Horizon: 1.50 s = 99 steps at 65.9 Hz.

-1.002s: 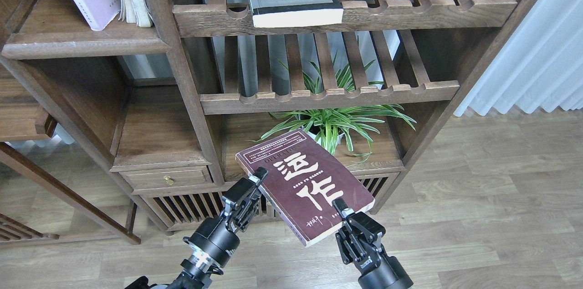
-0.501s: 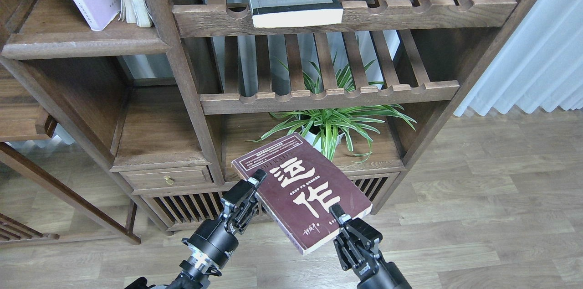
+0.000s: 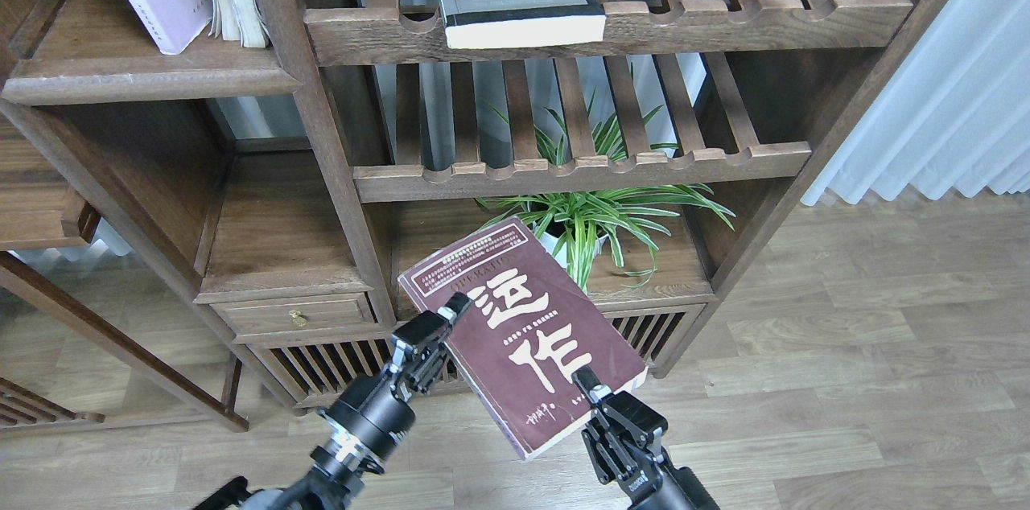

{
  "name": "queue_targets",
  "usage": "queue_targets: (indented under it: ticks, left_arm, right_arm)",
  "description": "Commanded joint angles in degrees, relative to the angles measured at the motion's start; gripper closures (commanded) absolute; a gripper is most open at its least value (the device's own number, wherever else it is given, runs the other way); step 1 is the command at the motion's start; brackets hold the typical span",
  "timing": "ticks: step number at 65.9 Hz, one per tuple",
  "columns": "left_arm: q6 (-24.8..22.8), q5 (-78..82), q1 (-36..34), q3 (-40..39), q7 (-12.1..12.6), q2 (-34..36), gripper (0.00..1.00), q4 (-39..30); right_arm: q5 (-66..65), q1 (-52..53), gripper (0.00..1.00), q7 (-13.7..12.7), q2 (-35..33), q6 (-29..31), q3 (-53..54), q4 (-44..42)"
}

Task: Organize books on shelf
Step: 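Carry the dark red book with the left gripper onto the side shelf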

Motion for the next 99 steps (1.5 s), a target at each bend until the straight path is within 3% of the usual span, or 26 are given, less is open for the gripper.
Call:
queue_targets:
  ticks: [1, 29, 43, 67, 99]
  left_arm:
    - [0.0, 1.1, -1.8, -5.2, 1.0, 5.2, 1.0, -1.1]
    - [0.0, 1.0, -16.1, -17.1, 1.0, 23.7, 1.0, -1.0]
    - [0.0, 1.4, -19.1, -20.2, 4.1, 31.8, 1.0, -1.0]
    - [0.0, 4.6, -25.2, -26.2, 4.5, 41.0, 1.0, -0.1]
    - [0.0, 6.7, -29.5, -28.0, 6.2, 44.6, 0.99, 3.1]
  right_arm:
    - [-1.6, -0.4, 0.13, 0.0, -0.2, 0.0, 0.0, 0.1]
    - [-1.7, 0.3, 0.1, 0.1, -0.1, 0.0, 0.1, -0.6]
    - [-1.7, 0.3, 0.1, 0.3, 0.1, 0.0, 0.1, -0.9]
    - [-1.7, 1.1, 0.1, 0.3, 0.5, 0.0, 0.1, -0.9]
    - [-1.7, 1.2, 0.1, 0.4, 0.5, 0.0, 0.2, -0.9]
